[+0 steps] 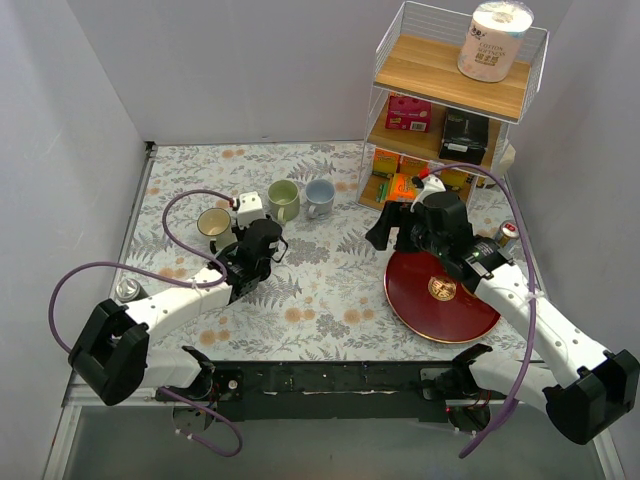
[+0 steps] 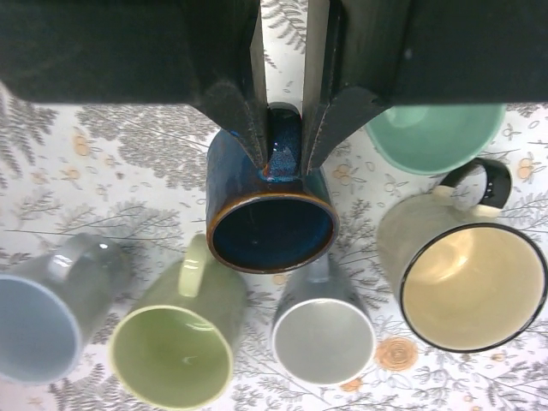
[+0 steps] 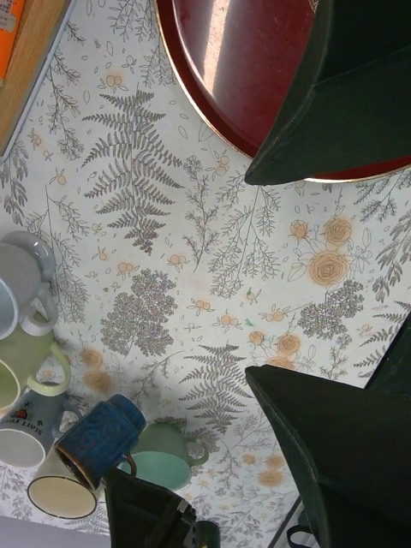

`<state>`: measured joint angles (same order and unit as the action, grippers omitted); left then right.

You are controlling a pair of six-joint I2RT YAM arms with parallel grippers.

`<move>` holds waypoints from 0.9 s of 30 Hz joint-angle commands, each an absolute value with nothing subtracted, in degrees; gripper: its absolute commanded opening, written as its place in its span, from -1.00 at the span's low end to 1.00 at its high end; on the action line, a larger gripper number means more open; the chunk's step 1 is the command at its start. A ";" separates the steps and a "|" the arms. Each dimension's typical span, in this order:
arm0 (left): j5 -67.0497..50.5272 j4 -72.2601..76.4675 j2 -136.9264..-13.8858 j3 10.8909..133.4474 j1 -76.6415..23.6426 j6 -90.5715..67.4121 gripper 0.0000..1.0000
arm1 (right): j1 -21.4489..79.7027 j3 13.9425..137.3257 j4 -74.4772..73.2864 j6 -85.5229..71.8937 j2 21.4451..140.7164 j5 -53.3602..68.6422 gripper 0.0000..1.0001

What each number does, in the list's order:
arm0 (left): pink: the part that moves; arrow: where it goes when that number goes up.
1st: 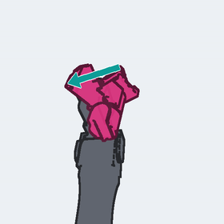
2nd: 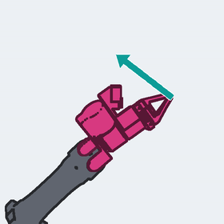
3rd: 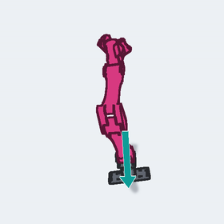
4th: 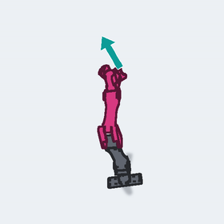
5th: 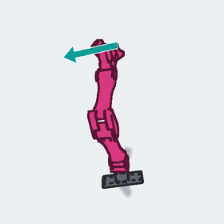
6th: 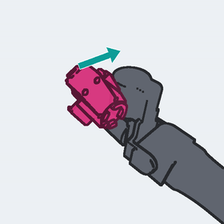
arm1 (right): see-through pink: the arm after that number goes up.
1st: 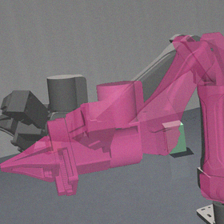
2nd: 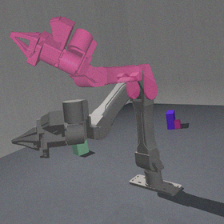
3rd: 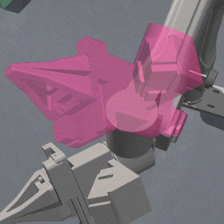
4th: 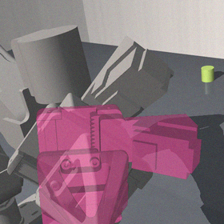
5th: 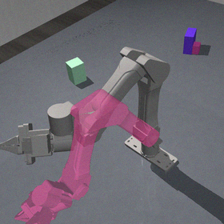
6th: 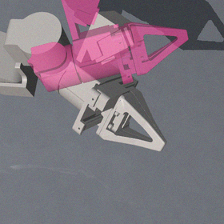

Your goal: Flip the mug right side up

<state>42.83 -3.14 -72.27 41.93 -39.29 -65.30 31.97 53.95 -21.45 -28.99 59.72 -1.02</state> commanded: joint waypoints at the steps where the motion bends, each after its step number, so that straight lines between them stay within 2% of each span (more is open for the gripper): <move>1: 49.75 8.86 -71.63 37.99 -40.08 -58.81 -1.00 | 30.94 56.07 -21.88 -30.41 59.85 -0.44 0.84; 4: 49.22 15.45 -72.77 36.13 -40.25 -55.20 -1.00 | 30.41 56.07 -22.50 -30.59 59.94 1.13 0.84; 17: 52.38 22.67 -75.93 29.36 -43.24 -56.34 -1.00 | 29.09 56.87 -24.17 -31.20 60.38 2.37 0.84; 25: 54.49 21.01 -79.01 27.60 -45.53 -63.18 -1.00 | 28.39 56.78 -24.96 -31.73 59.85 2.72 0.84; 27: 55.45 20.48 -79.28 27.07 -46.31 -65.37 -0.91 | 28.21 56.34 -25.22 -31.82 59.50 2.64 0.84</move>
<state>52.47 20.21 -78.70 28.47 -45.06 -59.99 28.73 54.22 -24.51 -31.38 60.45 2.04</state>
